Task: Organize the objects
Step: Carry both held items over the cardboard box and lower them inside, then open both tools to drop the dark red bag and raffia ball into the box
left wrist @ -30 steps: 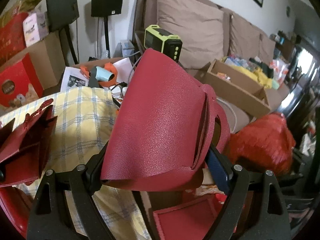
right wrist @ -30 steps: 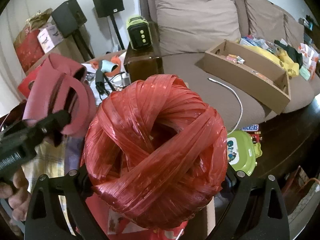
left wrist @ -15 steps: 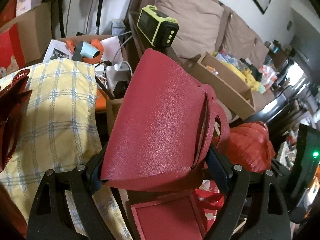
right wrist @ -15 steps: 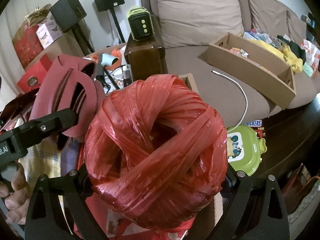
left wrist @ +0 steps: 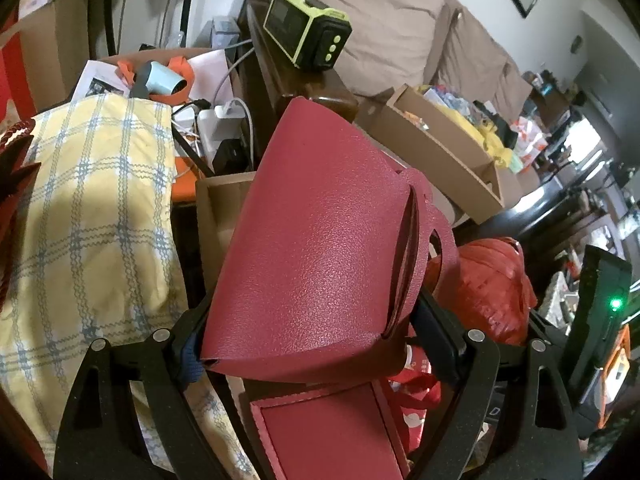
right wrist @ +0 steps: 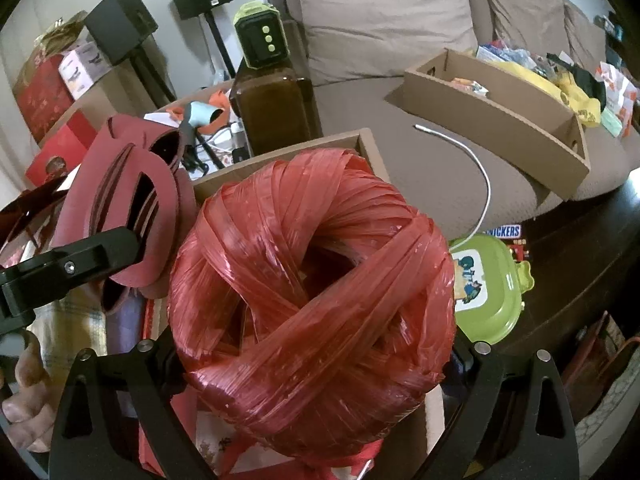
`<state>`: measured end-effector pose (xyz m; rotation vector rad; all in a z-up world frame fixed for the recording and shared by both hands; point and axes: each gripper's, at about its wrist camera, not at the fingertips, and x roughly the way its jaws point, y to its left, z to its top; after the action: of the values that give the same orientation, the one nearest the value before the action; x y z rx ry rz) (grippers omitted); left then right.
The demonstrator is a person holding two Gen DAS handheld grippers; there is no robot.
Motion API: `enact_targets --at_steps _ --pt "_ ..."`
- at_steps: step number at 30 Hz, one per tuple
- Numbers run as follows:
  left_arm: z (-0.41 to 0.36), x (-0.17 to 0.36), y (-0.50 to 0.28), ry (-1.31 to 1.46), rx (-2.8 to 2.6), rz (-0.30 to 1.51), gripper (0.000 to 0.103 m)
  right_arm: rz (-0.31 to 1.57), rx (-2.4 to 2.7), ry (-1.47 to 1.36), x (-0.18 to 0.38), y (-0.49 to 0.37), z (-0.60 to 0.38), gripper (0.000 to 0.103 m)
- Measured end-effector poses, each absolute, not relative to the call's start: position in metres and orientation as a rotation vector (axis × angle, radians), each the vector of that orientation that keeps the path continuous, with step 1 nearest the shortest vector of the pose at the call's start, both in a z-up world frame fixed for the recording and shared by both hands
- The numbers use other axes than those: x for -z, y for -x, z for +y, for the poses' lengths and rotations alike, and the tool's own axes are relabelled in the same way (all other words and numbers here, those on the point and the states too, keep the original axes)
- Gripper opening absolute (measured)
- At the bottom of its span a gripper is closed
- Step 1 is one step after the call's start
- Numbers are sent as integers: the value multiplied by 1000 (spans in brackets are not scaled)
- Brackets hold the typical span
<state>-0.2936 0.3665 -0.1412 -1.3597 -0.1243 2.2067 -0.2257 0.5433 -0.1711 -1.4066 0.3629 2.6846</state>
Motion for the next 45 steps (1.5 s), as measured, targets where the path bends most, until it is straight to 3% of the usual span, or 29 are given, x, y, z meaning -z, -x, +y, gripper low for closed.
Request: enact_targets --at_steps 30,37,45 --pt "369 147 295 1401 -2238 -37 89 353 -2645 1470 184 228 543 97" --pt "379 151 293 1436 -2220 52 93 364 -2638 1489 188 230 544 98" --pt "379 150 292 1427 -2207 30 97 276 -2637 1511 193 229 538 100"
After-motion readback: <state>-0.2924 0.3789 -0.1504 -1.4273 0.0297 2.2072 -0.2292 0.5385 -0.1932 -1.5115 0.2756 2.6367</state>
